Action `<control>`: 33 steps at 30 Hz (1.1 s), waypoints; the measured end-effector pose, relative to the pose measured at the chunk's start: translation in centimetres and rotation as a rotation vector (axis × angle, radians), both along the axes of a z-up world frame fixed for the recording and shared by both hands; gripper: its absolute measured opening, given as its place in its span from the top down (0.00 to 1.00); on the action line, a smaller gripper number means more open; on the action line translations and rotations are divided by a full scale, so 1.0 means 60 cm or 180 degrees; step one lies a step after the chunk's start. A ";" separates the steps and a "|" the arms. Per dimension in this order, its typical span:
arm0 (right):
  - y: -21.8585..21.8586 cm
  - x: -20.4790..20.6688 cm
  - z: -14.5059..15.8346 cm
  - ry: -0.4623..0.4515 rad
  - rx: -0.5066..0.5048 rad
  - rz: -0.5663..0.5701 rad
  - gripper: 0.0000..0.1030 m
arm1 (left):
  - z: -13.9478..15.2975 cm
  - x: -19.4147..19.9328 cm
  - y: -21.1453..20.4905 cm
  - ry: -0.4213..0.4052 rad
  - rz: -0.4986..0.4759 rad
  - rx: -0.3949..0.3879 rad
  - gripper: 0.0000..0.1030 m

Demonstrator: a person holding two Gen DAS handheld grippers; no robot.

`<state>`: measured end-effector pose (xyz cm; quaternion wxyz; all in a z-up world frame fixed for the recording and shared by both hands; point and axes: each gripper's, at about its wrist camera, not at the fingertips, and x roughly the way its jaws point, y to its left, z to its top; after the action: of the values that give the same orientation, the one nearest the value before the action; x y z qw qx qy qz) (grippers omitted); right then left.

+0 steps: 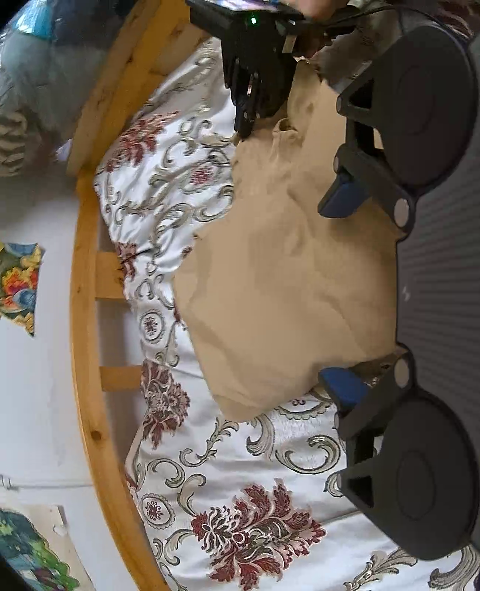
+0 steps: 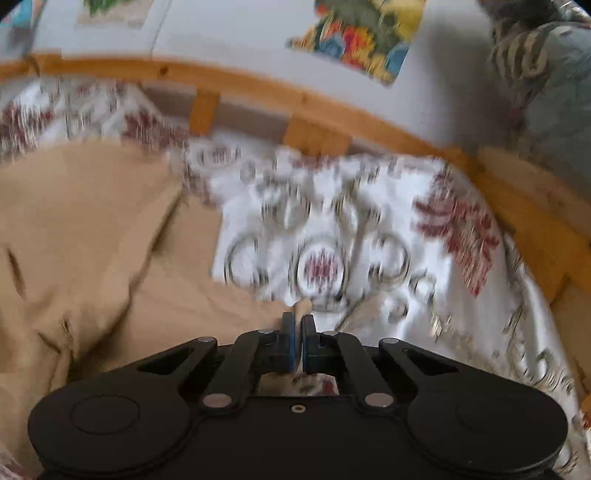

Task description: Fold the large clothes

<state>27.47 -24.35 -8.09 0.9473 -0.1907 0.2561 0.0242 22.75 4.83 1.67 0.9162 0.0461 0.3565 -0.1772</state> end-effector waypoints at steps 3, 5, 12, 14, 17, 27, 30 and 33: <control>-0.003 0.000 -0.016 0.0011 0.0021 0.0019 0.98 | -0.004 -0.005 -0.002 0.0002 0.0028 0.0021 0.12; -0.012 -0.001 -0.007 0.0015 0.0181 -0.0004 0.95 | -0.004 -0.005 -0.001 0.0024 0.0079 -0.0008 0.11; -0.034 -0.053 0.043 0.0019 0.0834 0.0028 0.50 | 0.012 -0.015 -0.017 -0.0057 0.0359 0.0118 0.07; -0.035 -0.081 0.059 -0.0033 0.0949 0.0054 0.43 | 0.022 -0.025 -0.023 -0.0102 0.0456 0.0123 0.06; -0.034 -0.130 0.084 -0.0123 0.1096 0.0066 0.31 | 0.039 -0.046 -0.022 -0.0142 0.0553 -0.0007 0.03; -0.026 -0.307 0.171 -0.0588 0.1517 0.0099 0.03 | 0.103 -0.174 -0.004 -0.0494 0.0690 -0.0081 0.01; -0.016 -0.351 0.184 -0.0634 0.1543 0.0113 0.01 | 0.103 -0.218 0.004 -0.0561 0.0779 -0.0036 0.01; -0.003 -0.393 0.185 -0.0618 0.1510 0.0122 0.01 | 0.088 -0.260 0.014 -0.0572 0.0840 -0.0071 0.01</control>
<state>3.92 -24.54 3.01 0.9851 0.0306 0.1474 0.0831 7.17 5.68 6.94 0.9602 0.0044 0.2740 -0.0544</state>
